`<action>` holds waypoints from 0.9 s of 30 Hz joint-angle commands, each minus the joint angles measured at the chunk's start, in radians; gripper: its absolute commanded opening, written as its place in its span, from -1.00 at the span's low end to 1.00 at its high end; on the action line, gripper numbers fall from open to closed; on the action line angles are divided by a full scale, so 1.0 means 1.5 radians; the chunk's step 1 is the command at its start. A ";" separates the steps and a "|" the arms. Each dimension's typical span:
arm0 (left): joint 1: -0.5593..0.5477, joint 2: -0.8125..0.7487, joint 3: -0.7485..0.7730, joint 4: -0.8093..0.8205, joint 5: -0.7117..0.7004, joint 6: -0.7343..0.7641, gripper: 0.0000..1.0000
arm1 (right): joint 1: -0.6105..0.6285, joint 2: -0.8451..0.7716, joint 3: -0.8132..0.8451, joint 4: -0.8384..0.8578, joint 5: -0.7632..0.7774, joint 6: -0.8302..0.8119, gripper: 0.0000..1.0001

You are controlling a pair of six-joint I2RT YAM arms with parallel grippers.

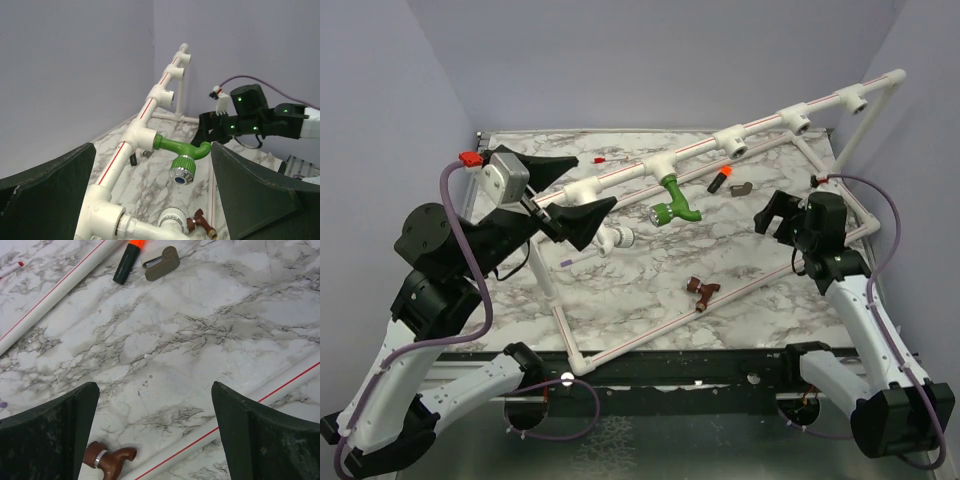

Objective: Install the water faucets

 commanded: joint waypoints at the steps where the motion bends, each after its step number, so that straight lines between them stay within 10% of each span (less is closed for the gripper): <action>1: -0.001 -0.008 -0.025 -0.012 -0.068 -0.011 0.98 | 0.005 -0.011 0.045 -0.116 -0.041 0.025 1.00; 27: -0.001 -0.011 0.027 -0.326 -0.161 -0.394 0.98 | 0.005 -0.033 0.058 -0.137 -0.191 -0.031 0.93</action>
